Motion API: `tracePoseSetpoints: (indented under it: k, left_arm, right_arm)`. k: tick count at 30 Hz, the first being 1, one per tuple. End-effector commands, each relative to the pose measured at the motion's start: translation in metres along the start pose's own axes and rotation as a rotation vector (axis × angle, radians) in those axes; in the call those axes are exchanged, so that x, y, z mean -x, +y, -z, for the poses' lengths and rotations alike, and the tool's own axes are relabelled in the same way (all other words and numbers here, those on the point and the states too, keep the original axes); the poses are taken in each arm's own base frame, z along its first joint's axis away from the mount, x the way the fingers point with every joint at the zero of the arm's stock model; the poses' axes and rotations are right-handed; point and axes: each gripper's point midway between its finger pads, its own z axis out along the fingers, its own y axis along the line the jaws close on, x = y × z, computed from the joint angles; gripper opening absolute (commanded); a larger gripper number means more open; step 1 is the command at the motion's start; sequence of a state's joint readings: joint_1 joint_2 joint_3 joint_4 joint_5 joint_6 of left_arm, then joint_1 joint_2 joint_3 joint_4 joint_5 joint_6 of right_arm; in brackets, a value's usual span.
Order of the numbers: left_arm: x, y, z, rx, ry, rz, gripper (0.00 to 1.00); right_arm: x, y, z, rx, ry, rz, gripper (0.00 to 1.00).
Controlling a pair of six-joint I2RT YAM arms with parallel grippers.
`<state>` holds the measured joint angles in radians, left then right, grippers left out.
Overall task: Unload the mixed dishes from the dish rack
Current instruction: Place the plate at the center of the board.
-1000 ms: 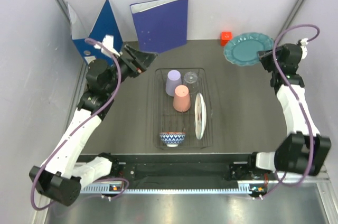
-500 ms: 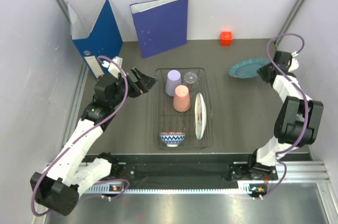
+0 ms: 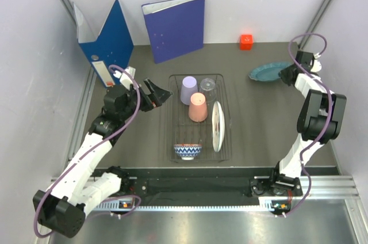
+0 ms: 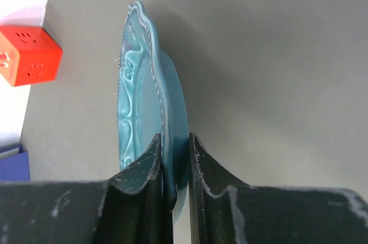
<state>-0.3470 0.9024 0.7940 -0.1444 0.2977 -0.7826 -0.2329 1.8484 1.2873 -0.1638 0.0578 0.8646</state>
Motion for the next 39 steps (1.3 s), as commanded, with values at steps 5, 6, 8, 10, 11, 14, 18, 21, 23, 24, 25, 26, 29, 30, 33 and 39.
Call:
tracePoseSetpoints:
  k: [5,6,8,10,11,14,18,21,23,24,25,26,29,30,33,39]
  left_arm:
    - [-0.004,0.002,0.002,0.000,-0.001,0.001,0.99]
    - [-0.005,0.003,0.001,0.000,0.003,0.011,0.99]
    - [-0.008,0.004,-0.001,-0.006,0.013,0.022,0.99]
    - [-0.012,0.006,-0.003,-0.008,0.028,0.041,0.99]
    - [-0.015,0.007,-0.004,-0.007,0.037,0.049,0.99]
    - [-0.019,0.009,-0.006,-0.008,0.051,0.066,0.99]
    - [-0.021,0.010,-0.005,-0.006,0.053,0.070,0.99]
    - [-0.021,0.009,-0.004,-0.009,0.050,0.070,0.99]
    - [-0.020,0.008,-0.003,-0.014,0.047,0.067,0.99]
    - [-0.020,0.008,-0.003,-0.015,0.048,0.065,0.99]
    - [-0.020,0.008,-0.002,-0.015,0.048,0.065,0.99]
    - [-0.021,0.008,-0.002,-0.014,0.051,0.065,0.99]
    - [-0.021,0.008,-0.001,-0.014,0.054,0.059,0.99]
    - [-0.022,0.008,-0.001,-0.013,0.055,0.056,0.99]
    - [-0.022,0.007,0.001,-0.022,0.059,0.048,0.99]
    - [-0.023,0.009,0.004,-0.018,0.048,0.039,0.99]
  right_arm:
    - [0.022,0.024,-0.017,0.065,-0.031,0.001,0.00]
    - [0.020,0.021,-0.020,0.059,-0.021,0.004,0.00]
    - [0.008,0.011,-0.028,0.040,0.019,0.005,0.00]
    - [0.000,0.006,-0.033,0.040,0.053,0.001,0.01]
    - [-0.007,-0.001,-0.037,0.028,0.071,-0.003,0.06]
    - [-0.016,-0.008,-0.039,0.039,0.095,-0.012,0.24]
    - [-0.021,-0.014,-0.037,0.036,0.104,-0.026,0.50]
    - [-0.020,-0.018,-0.034,0.020,0.100,-0.023,0.63]
    - [-0.019,-0.019,-0.032,0.014,0.095,-0.017,0.68]
    - [-0.021,-0.022,-0.031,-0.001,0.101,-0.015,0.71]
    - [-0.016,-0.023,-0.028,-0.015,0.085,-0.008,0.73]
    - [-0.013,-0.025,-0.027,-0.030,0.077,-0.003,0.77]
    - [-0.002,-0.035,-0.014,-0.109,0.038,0.024,0.82]
    - [0.002,-0.038,-0.010,-0.129,0.022,0.030,0.83]
    - [0.020,-0.047,0.012,-0.163,-0.038,0.006,0.87]
    - [0.050,-0.029,0.068,-0.108,-0.155,-0.020,0.87]
